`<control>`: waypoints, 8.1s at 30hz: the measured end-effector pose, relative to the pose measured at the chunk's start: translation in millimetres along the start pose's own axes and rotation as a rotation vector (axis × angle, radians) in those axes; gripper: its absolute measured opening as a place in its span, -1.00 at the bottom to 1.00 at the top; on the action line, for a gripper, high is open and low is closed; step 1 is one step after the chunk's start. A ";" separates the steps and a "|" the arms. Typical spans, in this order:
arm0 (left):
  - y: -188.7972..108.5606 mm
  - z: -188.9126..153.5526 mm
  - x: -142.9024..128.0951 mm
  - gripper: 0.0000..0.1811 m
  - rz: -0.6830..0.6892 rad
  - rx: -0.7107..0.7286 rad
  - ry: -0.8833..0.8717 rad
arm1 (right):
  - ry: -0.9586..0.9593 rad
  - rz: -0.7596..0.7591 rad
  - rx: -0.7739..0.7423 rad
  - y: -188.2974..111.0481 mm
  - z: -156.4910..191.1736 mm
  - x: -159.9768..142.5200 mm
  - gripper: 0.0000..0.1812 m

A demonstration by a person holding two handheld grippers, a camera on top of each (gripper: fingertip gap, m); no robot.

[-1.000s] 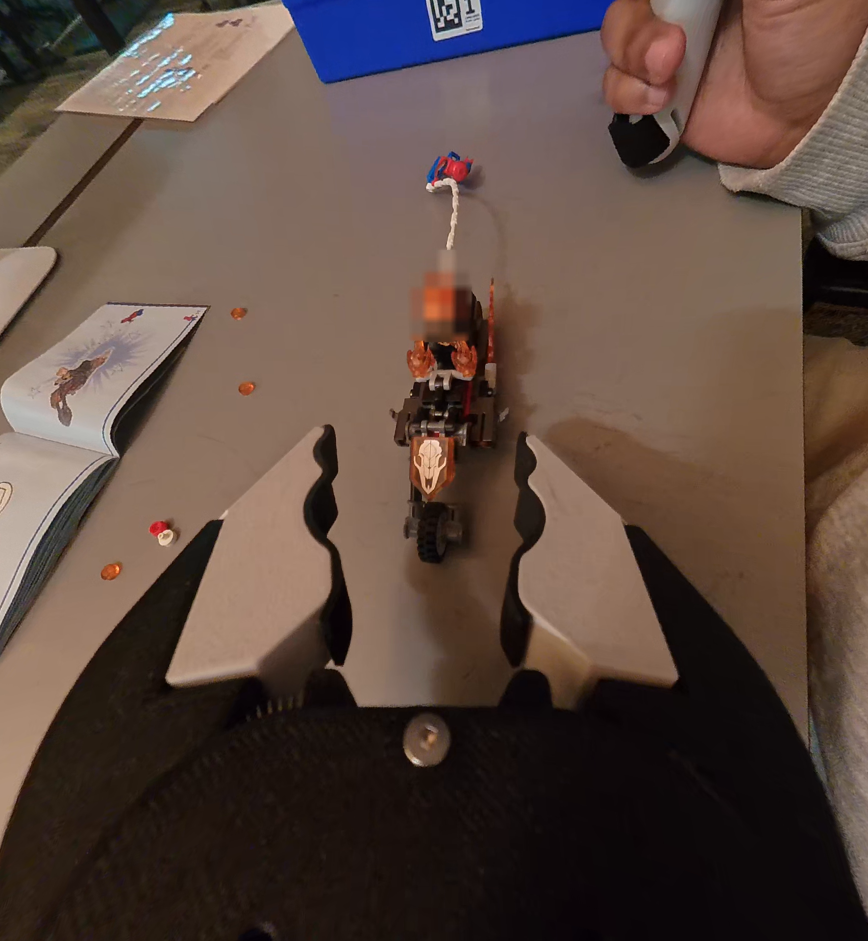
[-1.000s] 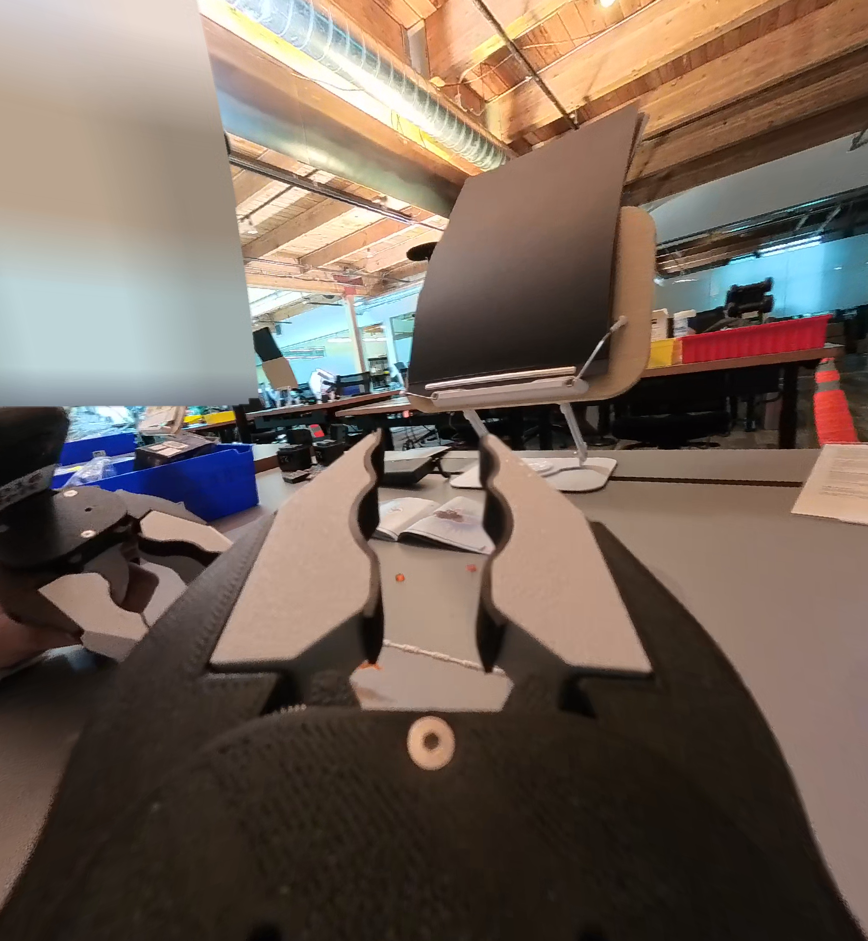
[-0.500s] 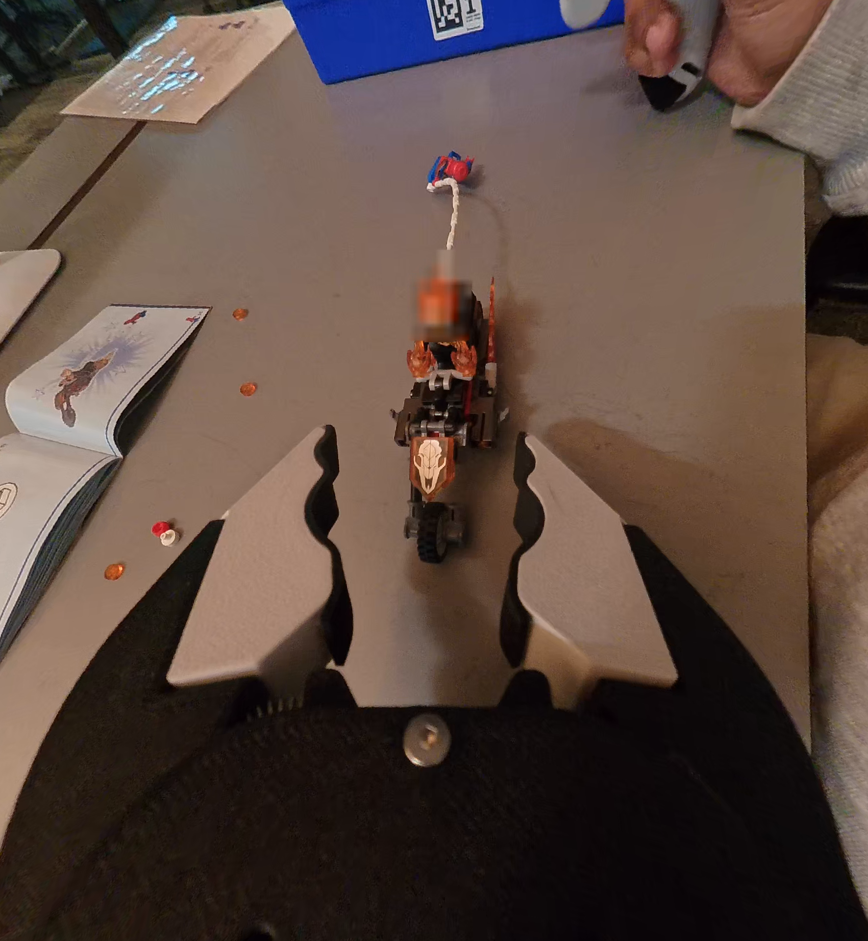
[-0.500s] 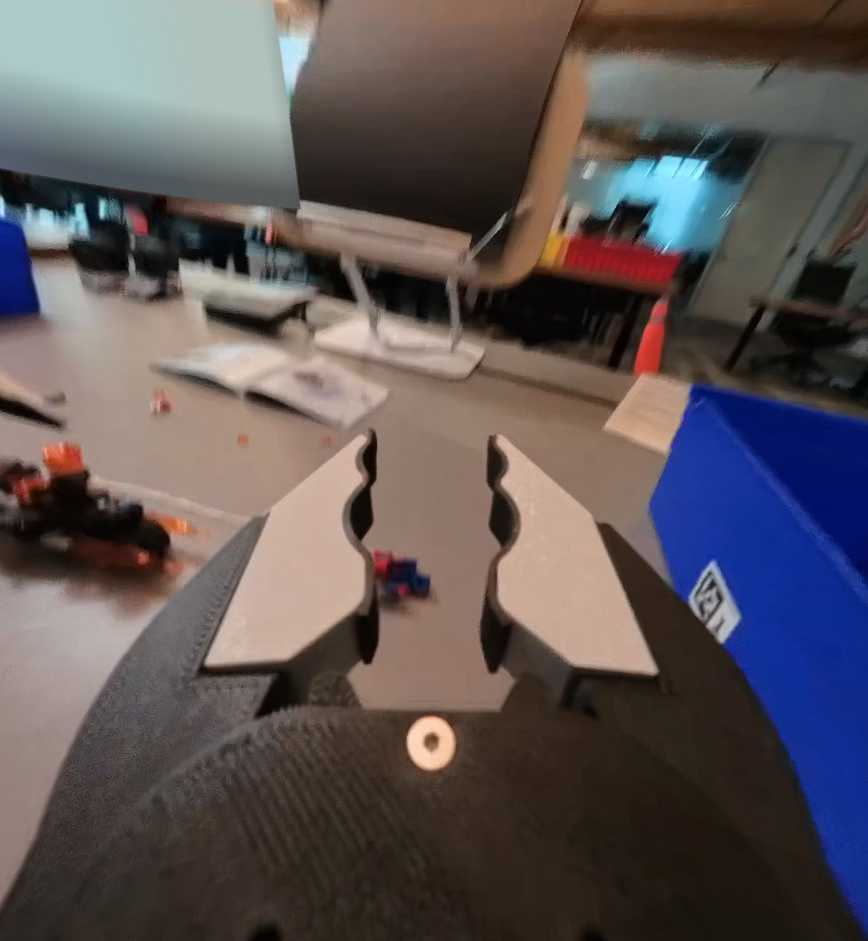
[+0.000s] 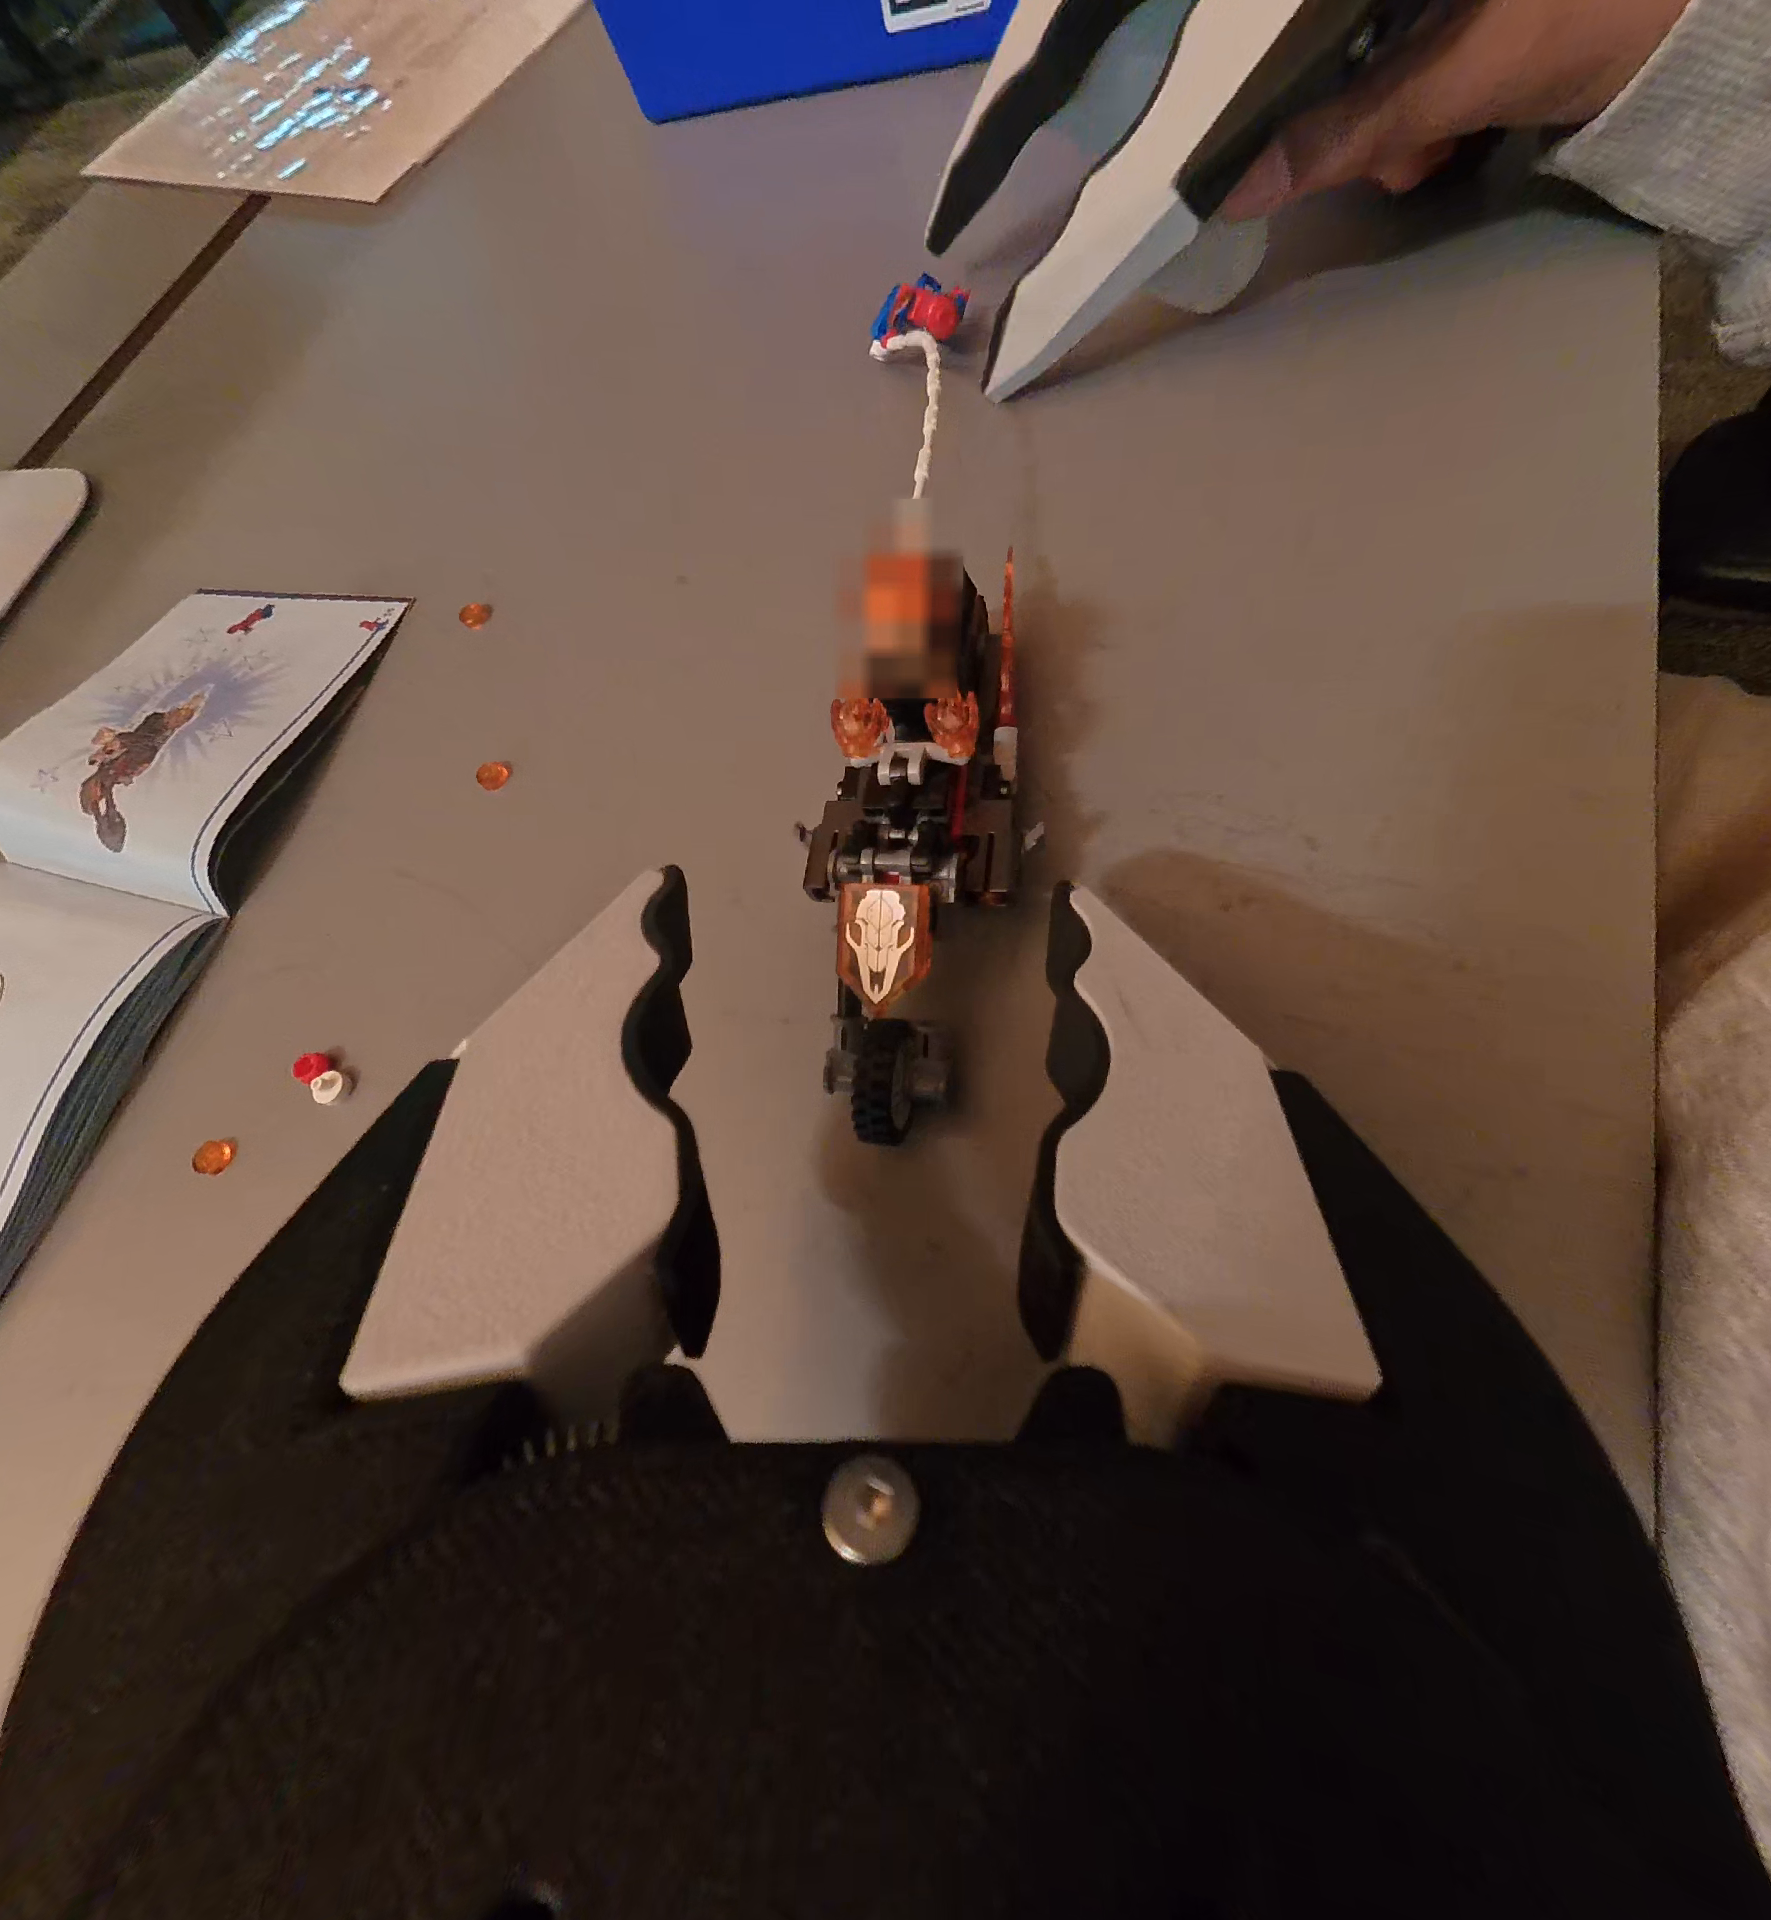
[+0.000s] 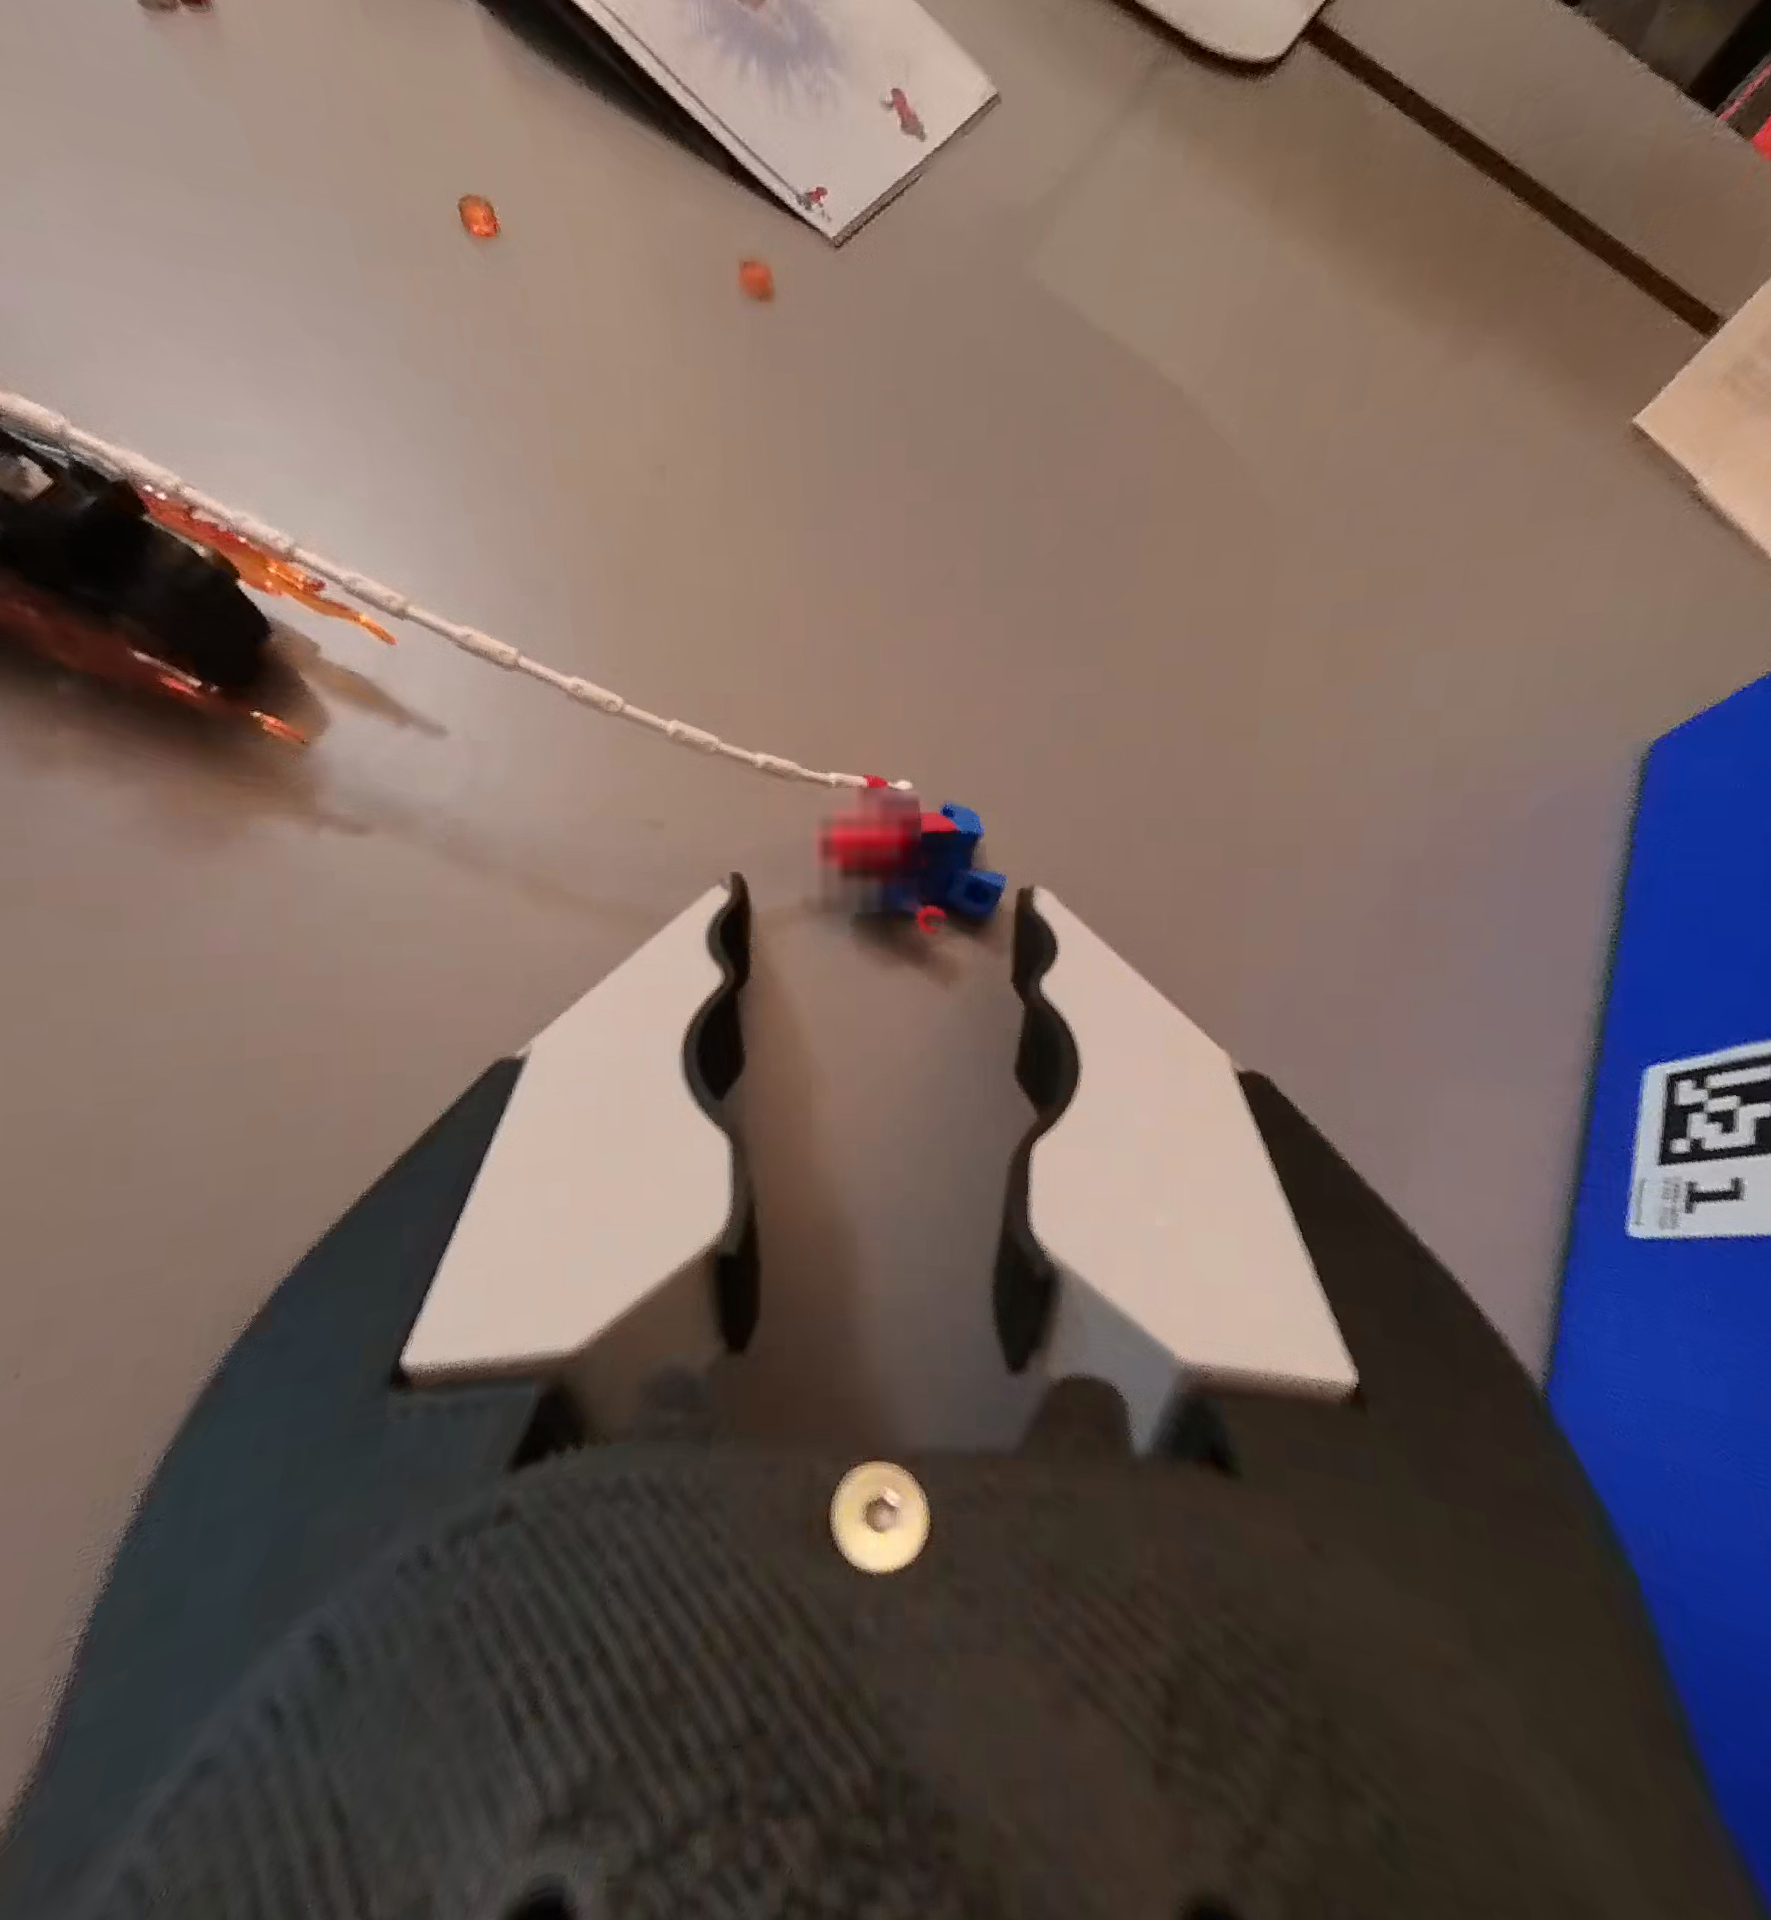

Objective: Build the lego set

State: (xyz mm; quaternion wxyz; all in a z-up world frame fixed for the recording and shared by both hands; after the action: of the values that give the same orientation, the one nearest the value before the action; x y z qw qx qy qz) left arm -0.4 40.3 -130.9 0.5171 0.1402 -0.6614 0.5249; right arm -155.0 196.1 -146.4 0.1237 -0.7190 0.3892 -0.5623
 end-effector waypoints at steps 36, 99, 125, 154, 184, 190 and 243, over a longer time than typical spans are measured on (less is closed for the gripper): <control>6.9 -5.6 -5.8 -0.28 0.049 0.094 0.129 | 0.025 -0.091 0.014 -10.5 -8.1 6.0 -0.81; -1.2 -2.7 -10.0 -0.38 0.023 0.231 0.229 | -0.049 -0.148 0.128 -22.0 0.8 -0.5 -0.43; -0.7 4.7 -14.8 -0.41 0.052 0.222 0.219 | -0.308 -0.114 -0.108 -6.5 -22.6 -3.0 -0.72; -0.2 2.4 -14.1 -0.46 0.045 0.225 0.254 | -0.124 -0.041 0.211 -27.1 -14.5 3.3 -0.98; -0.1 1.6 -14.3 -0.51 0.044 0.240 0.277 | -0.037 -0.053 0.244 -39.9 -20.4 -9.0 -0.57; -0.2 1.5 -14.3 -0.51 0.044 0.241 0.279 | -0.165 0.051 0.146 -17.0 -19.4 -17.1 -0.59; 1.9 0.9 -13.8 -0.52 0.043 0.243 0.285 | -0.400 0.128 0.023 -21.3 -14.1 -4.8 -0.94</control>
State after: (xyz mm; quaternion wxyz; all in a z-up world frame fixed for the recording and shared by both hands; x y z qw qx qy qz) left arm 3.7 35.4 -143.3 0.5735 0.1118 -0.5160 0.6264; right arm -159.1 217.3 -132.0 0.2419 -0.7889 0.3953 -0.4035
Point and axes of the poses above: each gripper's, where its closed fingertips meet, y out along the fingers, x out of its top, z = x × y across the jaws, the point moved 3 cm from there along -y, back along the fingers, and after that the axes turned 9 degrees about -y, right-handed, at the moved point
